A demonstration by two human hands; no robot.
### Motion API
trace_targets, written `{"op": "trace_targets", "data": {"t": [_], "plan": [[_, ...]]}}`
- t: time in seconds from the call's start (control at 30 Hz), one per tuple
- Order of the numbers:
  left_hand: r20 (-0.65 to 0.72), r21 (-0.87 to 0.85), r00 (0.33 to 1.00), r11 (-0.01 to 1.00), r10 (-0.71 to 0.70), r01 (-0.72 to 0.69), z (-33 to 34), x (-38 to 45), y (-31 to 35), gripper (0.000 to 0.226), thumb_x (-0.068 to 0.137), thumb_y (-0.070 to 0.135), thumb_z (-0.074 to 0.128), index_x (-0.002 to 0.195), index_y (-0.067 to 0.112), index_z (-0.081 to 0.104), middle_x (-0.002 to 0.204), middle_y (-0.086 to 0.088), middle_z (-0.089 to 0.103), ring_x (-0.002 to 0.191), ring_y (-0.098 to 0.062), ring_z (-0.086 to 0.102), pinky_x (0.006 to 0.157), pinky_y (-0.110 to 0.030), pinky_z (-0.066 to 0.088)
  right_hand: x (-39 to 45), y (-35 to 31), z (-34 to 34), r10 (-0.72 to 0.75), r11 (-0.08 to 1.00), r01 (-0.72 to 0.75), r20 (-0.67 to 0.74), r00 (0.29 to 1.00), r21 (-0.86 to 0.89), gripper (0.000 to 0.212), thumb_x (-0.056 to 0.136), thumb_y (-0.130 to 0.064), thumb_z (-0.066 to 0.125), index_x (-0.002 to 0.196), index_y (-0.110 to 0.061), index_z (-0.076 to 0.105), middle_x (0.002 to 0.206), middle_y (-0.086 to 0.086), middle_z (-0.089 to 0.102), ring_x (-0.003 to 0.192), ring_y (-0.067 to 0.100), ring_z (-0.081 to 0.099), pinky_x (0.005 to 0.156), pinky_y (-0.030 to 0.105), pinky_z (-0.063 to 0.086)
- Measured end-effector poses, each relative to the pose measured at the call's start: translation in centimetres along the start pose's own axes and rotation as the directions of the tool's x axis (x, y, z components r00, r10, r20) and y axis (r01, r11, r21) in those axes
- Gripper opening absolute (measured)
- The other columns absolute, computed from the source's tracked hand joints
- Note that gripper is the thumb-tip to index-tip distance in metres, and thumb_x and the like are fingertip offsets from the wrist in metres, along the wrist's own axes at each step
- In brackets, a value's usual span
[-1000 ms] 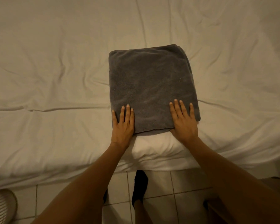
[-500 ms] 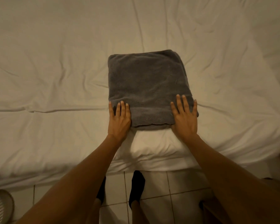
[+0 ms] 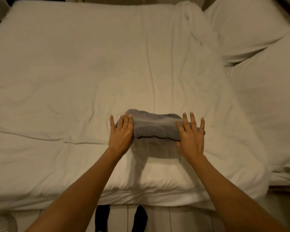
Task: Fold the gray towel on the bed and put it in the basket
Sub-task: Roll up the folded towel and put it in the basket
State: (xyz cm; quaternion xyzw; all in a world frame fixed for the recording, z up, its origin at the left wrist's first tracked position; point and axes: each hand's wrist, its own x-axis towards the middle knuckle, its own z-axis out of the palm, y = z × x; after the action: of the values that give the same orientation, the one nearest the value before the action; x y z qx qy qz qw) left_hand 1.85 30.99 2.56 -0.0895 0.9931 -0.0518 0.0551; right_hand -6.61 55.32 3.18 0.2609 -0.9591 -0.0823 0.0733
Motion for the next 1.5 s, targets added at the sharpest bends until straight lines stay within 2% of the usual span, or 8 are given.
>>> {"op": "trace_targets", "data": {"t": [0.33, 0.5, 0.7, 0.83, 1.0, 1.3, 1.4, 1.5], "plan": [[-0.032, 0.002, 0.994, 0.994, -0.105, 0.105, -11.2, -4.3, -7.2, 0.073, 0.09, 0.044, 0.052, 0.145, 0.002, 0.027, 0.15, -0.02, 0.033, 0.14, -0.033, 0.03, 0.11, -0.063, -0.005, 3.6, -3.2, -12.8, -0.174, 0.985, 0.174, -0.089, 0.981, -0.007, 0.069, 0.064, -0.041, 0.076, 0.123, -0.01, 0.06, 0.141, 0.021, 0.044, 0.137, 0.04, 0.03, 0.112, 0.059, 0.001], [-0.05, -0.009, 0.977, 0.978, -0.209, 0.209, -13.6, -8.8, -11.9, 0.07, 0.096, 0.042, 0.039, 0.149, 0.003, 0.013, 0.156, -0.017, 0.02, 0.145, -0.027, 0.021, 0.105, -0.06, -0.018, 5.1, -8.3, -16.6, -0.29, 0.957, 0.289, -0.103, 0.951, -0.029, 0.078, 0.057, -0.041, 0.082, 0.124, -0.01, 0.058, 0.14, 0.021, 0.045, 0.137, 0.039, 0.029, 0.112, 0.057, -0.001], [-0.05, 0.022, 0.936, 0.936, -0.349, 0.351, -14.2, -14.7, -19.0, 0.076, 0.095, 0.046, 0.041, 0.149, 0.003, 0.009, 0.156, -0.016, 0.018, 0.145, -0.026, 0.019, 0.105, -0.058, -0.019, 6.2, -17.1, -20.1, -0.42, 0.907, 0.42, -0.122, 0.899, -0.024, 0.077, 0.056, -0.041, 0.083, 0.123, -0.01, 0.059, 0.137, 0.019, 0.05, 0.136, 0.037, 0.033, 0.113, 0.057, 0.001], [-0.074, -0.034, 0.907, 0.91, -0.414, 0.412, -13.3, -19.3, -24.0, 0.078, 0.092, 0.042, 0.049, 0.148, 0.001, 0.013, 0.155, -0.017, 0.022, 0.145, -0.027, 0.02, 0.112, -0.053, -0.012, 5.9, -23.8, -21.9, -0.493, 0.868, 0.496, -0.119, 0.862, -0.004, 0.075, 0.058, -0.043, 0.081, 0.122, -0.01, 0.06, 0.133, 0.018, 0.054, 0.132, 0.038, 0.039, 0.111, 0.056, 0.002], [0.002, -0.22, 0.857, 0.836, -0.516, 0.503, -10.9, -26.2, -30.6, 0.077, 0.094, 0.029, 0.05, 0.149, 0.002, 0.003, 0.158, -0.017, 0.007, 0.147, -0.027, 0.008, 0.119, -0.035, 0.007, 4.3, -33.5, -23.6, -0.576, 0.813, 0.581, -0.115, 0.81, 0.02, 0.071, 0.06, -0.045, 0.08, 0.12, -0.011, 0.062, 0.129, 0.019, 0.057, 0.127, 0.039, 0.045, 0.109, 0.054, 0.009], [0.134, -0.189, 0.744, 0.72, -0.654, 0.667, -7.7, -39.5, -42.8, 0.08, 0.093, 0.03, 0.051, 0.149, 0.002, 0.0, 0.158, -0.016, 0.003, 0.147, -0.026, 0.005, 0.119, -0.034, 0.007, 0.0, -52.1, -26.2, -0.7, 0.704, 0.708, -0.116, 0.705, 0.056, 0.067, 0.066, -0.042, 0.078, 0.123, -0.012, 0.06, 0.133, 0.019, 0.054, 0.13, 0.04, 0.042, 0.108, 0.058, 0.024], [0.113, -0.157, 0.677, 0.66, -0.727, 0.735, -7.1, -43.3, -46.5, 0.085, 0.081, 0.035, 0.069, 0.145, 0.0, 0.025, 0.152, -0.018, 0.028, 0.141, -0.028, 0.03, 0.114, -0.036, 0.026, -1.0, -57.7, -27.3, -0.744, 0.656, 0.752, -0.118, 0.658, 0.062, 0.068, 0.062, -0.04, 0.08, 0.121, -0.012, 0.061, 0.131, 0.019, 0.055, 0.128, 0.04, 0.044, 0.105, 0.059, 0.031], [0.122, -0.136, 0.651, 0.637, -0.749, 0.759, -6.0, -46.7, -49.5, 0.087, 0.055, 0.038, 0.087, 0.127, -0.001, 0.056, 0.129, -0.019, 0.059, 0.117, -0.03, 0.059, 0.096, -0.04, 0.048, -1.9, -62.6, -28.3, -0.78, 0.612, 0.789, -0.118, 0.614, 0.063, 0.069, 0.062, -0.04, 0.08, 0.122, -0.012, 0.06, 0.132, 0.018, 0.055, 0.129, 0.039, 0.043, 0.105, 0.058, 0.031]]}}
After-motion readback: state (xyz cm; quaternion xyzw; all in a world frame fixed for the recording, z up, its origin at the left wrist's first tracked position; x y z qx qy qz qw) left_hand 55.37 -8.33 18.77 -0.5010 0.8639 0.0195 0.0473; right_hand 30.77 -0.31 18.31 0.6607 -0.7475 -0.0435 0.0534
